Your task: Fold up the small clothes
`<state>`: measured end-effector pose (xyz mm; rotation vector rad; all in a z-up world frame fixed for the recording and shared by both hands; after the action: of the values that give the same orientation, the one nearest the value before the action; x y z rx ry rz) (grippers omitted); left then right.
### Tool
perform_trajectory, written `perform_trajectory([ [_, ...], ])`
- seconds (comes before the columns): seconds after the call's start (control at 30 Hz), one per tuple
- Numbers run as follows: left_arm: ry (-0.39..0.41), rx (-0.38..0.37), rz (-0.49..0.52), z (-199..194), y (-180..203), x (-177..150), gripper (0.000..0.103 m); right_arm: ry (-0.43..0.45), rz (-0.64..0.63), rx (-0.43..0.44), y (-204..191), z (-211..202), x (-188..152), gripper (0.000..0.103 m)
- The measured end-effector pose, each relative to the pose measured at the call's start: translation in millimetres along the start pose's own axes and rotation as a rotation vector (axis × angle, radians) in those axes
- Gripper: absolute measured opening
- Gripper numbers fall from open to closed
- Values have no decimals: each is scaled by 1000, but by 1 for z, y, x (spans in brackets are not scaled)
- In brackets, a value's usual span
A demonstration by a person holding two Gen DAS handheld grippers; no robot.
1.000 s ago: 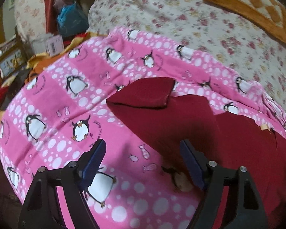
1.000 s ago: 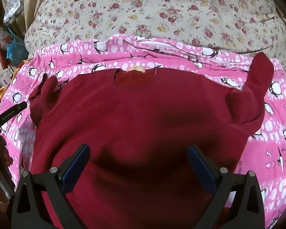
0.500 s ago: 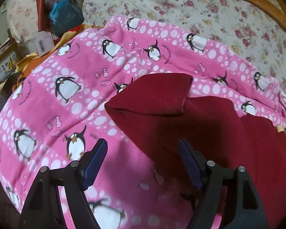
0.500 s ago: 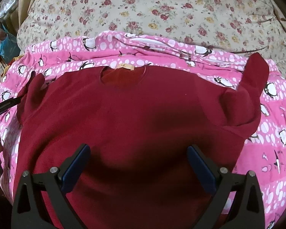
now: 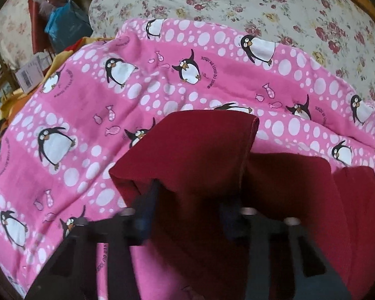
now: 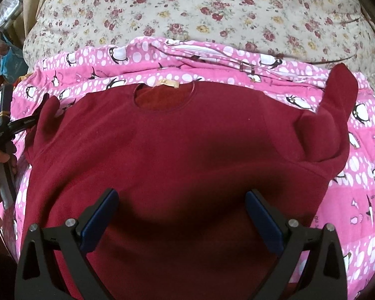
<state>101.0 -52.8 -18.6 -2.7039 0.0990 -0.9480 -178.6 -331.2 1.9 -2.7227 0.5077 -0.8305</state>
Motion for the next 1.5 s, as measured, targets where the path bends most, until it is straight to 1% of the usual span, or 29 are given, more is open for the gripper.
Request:
perform_trajectory([
  [0.03,-5,2,-5,0,-1,0,0,6,4,2,0,0,0,103],
  [0.13,-14,-4,-33,-1,-6,0,0,31,15,10,1,-2,2,103],
  [0.2,-12,-17,-58,-5,-9,2,0,26,13,8,1,-2,2,103],
  [0.3,11,-40,-93,-18,-16,5,0,22,-1,-41,2,-2,2,102],
  [0.37,23,-52,-108,-26,-18,6,0,19,2,-44,2,-3,2,102],
  [0.6,33,-88,-114,-48,-19,-1,0,8,-5,-63,2,-4,-1,102],
  [0.7,39,-133,-129,-65,-18,-2,0,4,-3,-61,3,-6,-2,102],
  [0.8,56,-202,-136,-92,-13,-4,0,4,3,-54,4,-9,-2,102],
  [0.93,72,-313,-104,-134,10,-11,0,21,10,-52,8,-21,-1,102],
  [1.0,65,-399,-89,-156,25,-17,0,31,15,-52,12,-30,1,102],
  [1.07,62,-470,-55,-178,45,-24,0,49,25,-53,17,-40,3,102],
  [1.17,56,-540,9,-202,77,-35,0,82,47,-63,32,-57,7,102],
  [1.23,25,-594,47,-214,104,-46,0,99,84,-71,46,-68,8,102],
  [1.3,-4,-626,77,-219,125,-57,0,105,114,-60,55,-72,8,102],
  [1.43,-52,-701,134,-227,158,-82,0,108,150,-64,70,-77,4,102],
  [1.5,-83,-710,157,-225,171,-96,0,106,158,-70,74,-78,2,102],
])
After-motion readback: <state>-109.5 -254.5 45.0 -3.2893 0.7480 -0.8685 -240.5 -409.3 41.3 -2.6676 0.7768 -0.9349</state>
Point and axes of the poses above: each gripper's, at about its wrist camera, not at the fingertips, and z roughly the way its jaws point, y to its right, x to its top, the point moved 5 cm from there along z, roughly the way its jaws point, and after that the axes turned 13 degrees about x, right-handed, at the moved point
